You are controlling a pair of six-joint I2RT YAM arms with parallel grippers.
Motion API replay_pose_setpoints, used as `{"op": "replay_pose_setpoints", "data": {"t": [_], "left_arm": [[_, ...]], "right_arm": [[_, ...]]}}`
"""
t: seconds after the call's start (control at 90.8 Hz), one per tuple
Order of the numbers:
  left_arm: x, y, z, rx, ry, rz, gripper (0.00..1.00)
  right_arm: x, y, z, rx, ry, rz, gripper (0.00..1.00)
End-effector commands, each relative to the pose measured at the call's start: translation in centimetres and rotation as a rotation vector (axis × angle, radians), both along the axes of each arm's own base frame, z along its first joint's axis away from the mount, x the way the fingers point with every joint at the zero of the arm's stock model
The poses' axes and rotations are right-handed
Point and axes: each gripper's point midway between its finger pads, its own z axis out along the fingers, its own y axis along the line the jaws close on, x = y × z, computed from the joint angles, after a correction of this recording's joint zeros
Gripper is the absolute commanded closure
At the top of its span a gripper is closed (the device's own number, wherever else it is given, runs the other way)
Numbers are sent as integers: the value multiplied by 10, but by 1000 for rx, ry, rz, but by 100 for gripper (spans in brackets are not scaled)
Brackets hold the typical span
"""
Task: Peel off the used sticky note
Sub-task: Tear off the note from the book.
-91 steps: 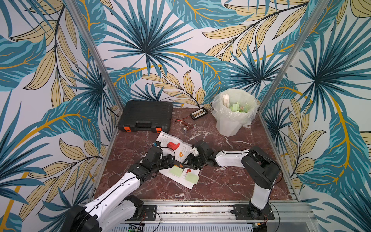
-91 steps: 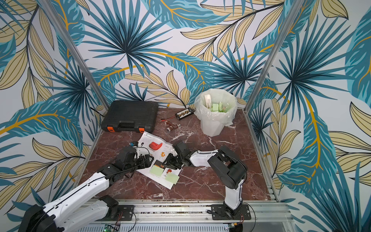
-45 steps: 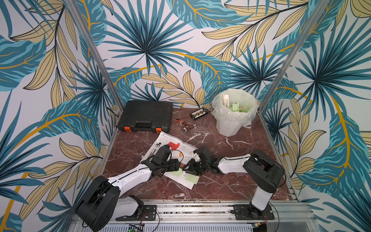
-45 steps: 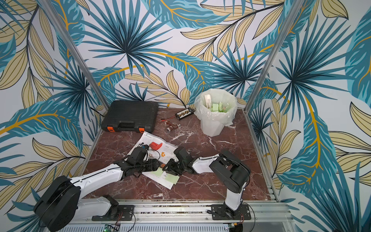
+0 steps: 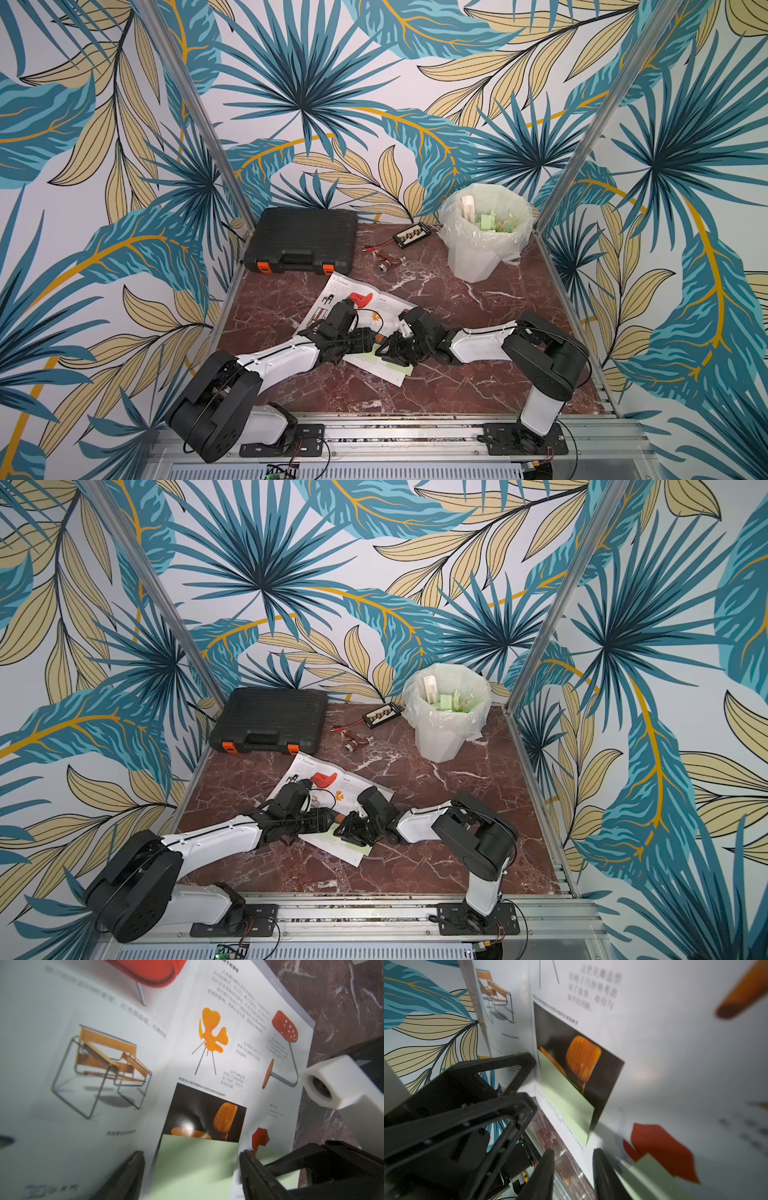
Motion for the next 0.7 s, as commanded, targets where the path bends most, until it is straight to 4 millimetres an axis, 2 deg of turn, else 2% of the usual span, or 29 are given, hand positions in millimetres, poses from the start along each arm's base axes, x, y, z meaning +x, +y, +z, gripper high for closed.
{"op": "replay_pose_setpoints", "data": {"t": [0.0,0.386,0.694], "left_arm": [[-9,7,-20,48,64,7,24],[-12,11,-26,66,76,9,25],[-13,11,-29,65,82,7,25]], "right_arm": [[-1,-3,-5,-13,-1,-12,65],[5,-18,-10,-85,-34,-45,65],[12,-4,-16,-80,-13,-22,64]]}}
